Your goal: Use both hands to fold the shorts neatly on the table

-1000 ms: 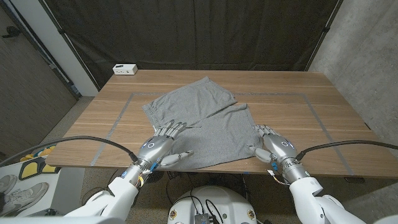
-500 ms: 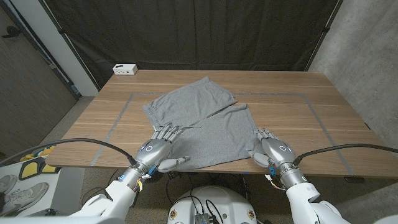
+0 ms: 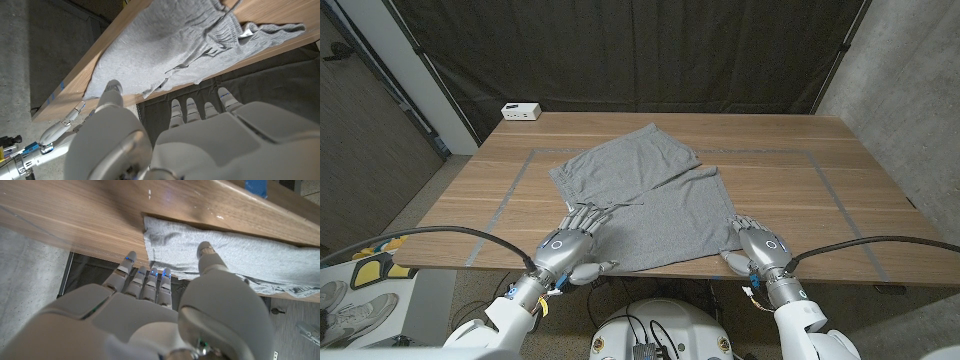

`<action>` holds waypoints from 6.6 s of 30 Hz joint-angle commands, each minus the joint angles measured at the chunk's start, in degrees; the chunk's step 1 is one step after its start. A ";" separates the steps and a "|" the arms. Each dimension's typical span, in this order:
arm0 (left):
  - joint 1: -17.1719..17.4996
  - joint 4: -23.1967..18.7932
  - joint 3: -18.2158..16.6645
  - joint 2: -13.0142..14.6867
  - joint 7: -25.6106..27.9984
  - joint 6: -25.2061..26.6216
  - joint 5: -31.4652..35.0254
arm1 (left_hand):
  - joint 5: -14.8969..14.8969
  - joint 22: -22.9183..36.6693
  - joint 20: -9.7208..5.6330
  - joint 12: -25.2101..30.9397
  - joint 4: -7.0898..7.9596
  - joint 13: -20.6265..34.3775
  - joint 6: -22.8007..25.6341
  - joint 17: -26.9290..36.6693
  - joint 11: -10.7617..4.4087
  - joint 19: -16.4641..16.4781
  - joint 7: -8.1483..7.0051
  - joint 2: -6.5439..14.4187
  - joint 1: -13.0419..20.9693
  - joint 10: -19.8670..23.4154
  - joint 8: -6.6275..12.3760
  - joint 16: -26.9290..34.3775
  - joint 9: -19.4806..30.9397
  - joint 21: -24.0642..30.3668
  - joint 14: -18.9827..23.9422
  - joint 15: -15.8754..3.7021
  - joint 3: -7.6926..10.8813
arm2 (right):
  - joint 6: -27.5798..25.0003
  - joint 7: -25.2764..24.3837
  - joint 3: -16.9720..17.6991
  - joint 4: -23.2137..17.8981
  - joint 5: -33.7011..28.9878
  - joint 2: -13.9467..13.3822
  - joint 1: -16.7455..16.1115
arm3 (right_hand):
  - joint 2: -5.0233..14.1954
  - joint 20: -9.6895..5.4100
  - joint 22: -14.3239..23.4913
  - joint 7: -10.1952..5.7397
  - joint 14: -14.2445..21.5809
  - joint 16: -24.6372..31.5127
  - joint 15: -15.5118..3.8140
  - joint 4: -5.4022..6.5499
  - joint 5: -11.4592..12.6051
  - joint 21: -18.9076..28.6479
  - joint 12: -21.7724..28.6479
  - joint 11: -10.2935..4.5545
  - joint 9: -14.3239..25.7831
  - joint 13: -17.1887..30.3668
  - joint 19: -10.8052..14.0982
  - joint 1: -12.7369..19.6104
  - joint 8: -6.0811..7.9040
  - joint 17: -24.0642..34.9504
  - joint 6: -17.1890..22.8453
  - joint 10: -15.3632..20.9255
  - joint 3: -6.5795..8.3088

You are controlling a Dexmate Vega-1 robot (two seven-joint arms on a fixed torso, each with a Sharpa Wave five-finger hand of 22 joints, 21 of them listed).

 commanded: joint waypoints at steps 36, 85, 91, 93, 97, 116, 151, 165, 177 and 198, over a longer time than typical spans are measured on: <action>-6.52 -0.33 8.50 2.96 -22.39 14.12 20.93 | -0.19 0.94 -2.89 0.94 0.48 0.12 24.76 -0.04 -3.89 7.97 -1.60 3.95 21.97 10.21 4.01 0.25 0.32 2.16 7.62 -3.76 1.27 | -11.02 7.21 -8.70 4.37 -3.40 1.47 9.61 | -2.30 -1.00 0.40 -1.42 1.47 -0.13 -3.10 0.85 2.48 -0.35 -0.28 -1.61 0.21 0.37 1.43 7.27 -0.20 0.25 1.46 1.36 0.84; -9.05 3.16 10.16 -2.59 0.45 17.74 22.62 | -3.63 2.30 -4.16 0.92 1.43 0.25 50.68 -0.42 -5.72 14.48 3.16 14.38 32.07 25.62 8.23 -0.17 4.57 8.01 20.33 -8.08 3.60 | -7.51 -6.99 -5.52 6.10 -4.61 1.89 8.19 | 4.54 -3.70 0.71 -0.11 10.75 3.25 -8.73 1.59 1.60 0.63 1.10 -4.19 1.11 0.56 7.78 19.55 10.41 1.80 40.79 17.42 -1.61; -8.33 2.38 9.04 -2.90 1.85 17.69 21.77 | -3.57 2.39 -4.21 0.58 1.55 0.30 51.04 -0.39 -5.55 14.23 3.09 14.58 32.48 25.41 8.62 -0.33 5.23 8.20 20.04 -8.00 3.81 | -6.98 -7.92 -4.75 5.64 -5.80 1.78 7.81 | 4.69 -4.06 0.72 -0.26 10.74 3.36 -9.26 1.89 1.45 0.58 0.98 -4.59 1.13 0.57 7.74 19.46 10.48 1.98 41.02 17.66 -1.92; -8.04 2.12 8.62 -2.84 2.35 17.44 21.35 | -3.57 2.41 -4.46 0.59 1.55 0.31 51.39 -0.40 -5.60 14.24 2.96 14.55 32.60 25.61 8.84 -0.32 5.42 8.29 20.08 -8.17 3.86 | -6.81 -8.82 -4.65 5.96 -6.51 2.10 7.74 | 4.72 -4.17 0.72 -0.32 10.80 3.40 -9.37 1.92 1.42 0.59 0.94 -4.70 1.14 0.57 7.78 19.48 10.52 2.01 41.12 17.68 -2.00; -6.90 1.32 7.13 -2.59 4.09 16.31 19.17 | -3.04 2.44 -5.37 0.54 1.10 0.30 53.38 -0.45 -6.07 14.25 3.53 13.94 33.17 26.44 9.97 -0.37 6.25 8.65 20.24 -8.92 4.04 | -5.78 -10.44 -4.27 6.29 -7.47 2.40 7.54 | 4.84 -4.55 0.73 -0.47 10.85 3.49 -9.77 2.03 1.34 0.61 0.89 -5.13 1.18 0.59 7.90 19.56 10.51 2.11 41.14 17.94 -2.20; -3.77 -0.78 -0.40 -3.58 8.58 10.55 9.97 | -1.79 2.38 -5.56 0.30 0.38 0.22 55.42 -0.49 -6.03 13.82 4.84 12.93 33.72 27.85 11.28 -0.45 7.90 9.18 20.76 -9.05 3.98 | -2.08 -10.39 -2.36 7.54 -13.76 3.34 10.03 | 5.08 -5.20 0.81 -1.13 11.79 4.11 -10.31 2.32 1.22 0.88 0.72 -5.97 1.32 0.63 8.79 20.00 10.60 2.50 41.49 19.08 -3.23; -5.92 -0.03 -7.44 -10.74 9.83 1.68 4.83 | 1.12 1.99 -6.58 0.31 -0.59 0.14 60.17 -0.49 -6.02 14.25 6.65 10.63 35.22 31.70 13.72 -0.35 11.20 10.67 23.28 -9.98 4.63 | 11.10 -6.88 2.27 12.57 -18.86 6.15 21.66 | 5.02 -5.42 0.87 -1.36 11.89 4.15 -10.49 2.33 1.35 0.80 0.32 -6.87 1.41 0.66 8.86 20.84 10.76 2.66 42.35 19.75 -4.44; -7.90 0.59 -6.19 -13.43 11.38 3.53 6.80 | 3.61 1.89 -6.99 -0.05 -0.46 0.22 63.46 -0.35 -6.05 14.40 7.53 8.95 35.47 32.60 15.31 -0.21 12.09 11.33 24.73 -9.99 5.59 | 16.61 -5.45 0.93 17.23 -19.09 8.49 29.64 | 4.81 -5.14 0.85 -1.21 12.24 3.61 -10.30 2.34 1.69 0.77 0.15 -7.06 1.42 0.65 8.93 21.03 10.78 2.26 42.68 19.98 -4.41; -10.00 0.87 -4.09 -14.77 12.36 6.36 9.71 | 6.18 1.98 -6.92 -0.11 -0.11 0.33 63.56 -0.23 -6.42 14.54 7.82 8.25 35.28 33.69 15.92 -0.10 12.83 11.97 25.57 -10.06 6.59 | 21.89 -6.03 -0.18 22.21 -16.92 9.59 36.20 | 4.80 -5.07 0.84 -1.27 12.51 3.28 -10.34 2.50 1.93 0.70 0.12 -7.33 1.42 0.64 8.88 20.96 10.77 2.08 42.89 20.35 -4.41; -13.87 -0.15 -0.64 -16.10 8.22 13.03 13.38 | 9.87 2.22 -7.03 -0.83 0.32 0.53 62.22 -0.10 -6.95 14.53 7.42 7.32 34.49 33.68 16.57 -0.33 14.16 13.05 25.87 -10.13 8.06 | 28.79 -4.83 -4.21 31.64 -14.11 12.03 48.13 | 4.65 -4.99 0.81 -1.59 12.98 2.69 -10.36 2.67 2.32 0.61 -0.14 -7.63 1.38 0.62 8.89 20.82 10.69 1.81 43.10 20.47 -4.36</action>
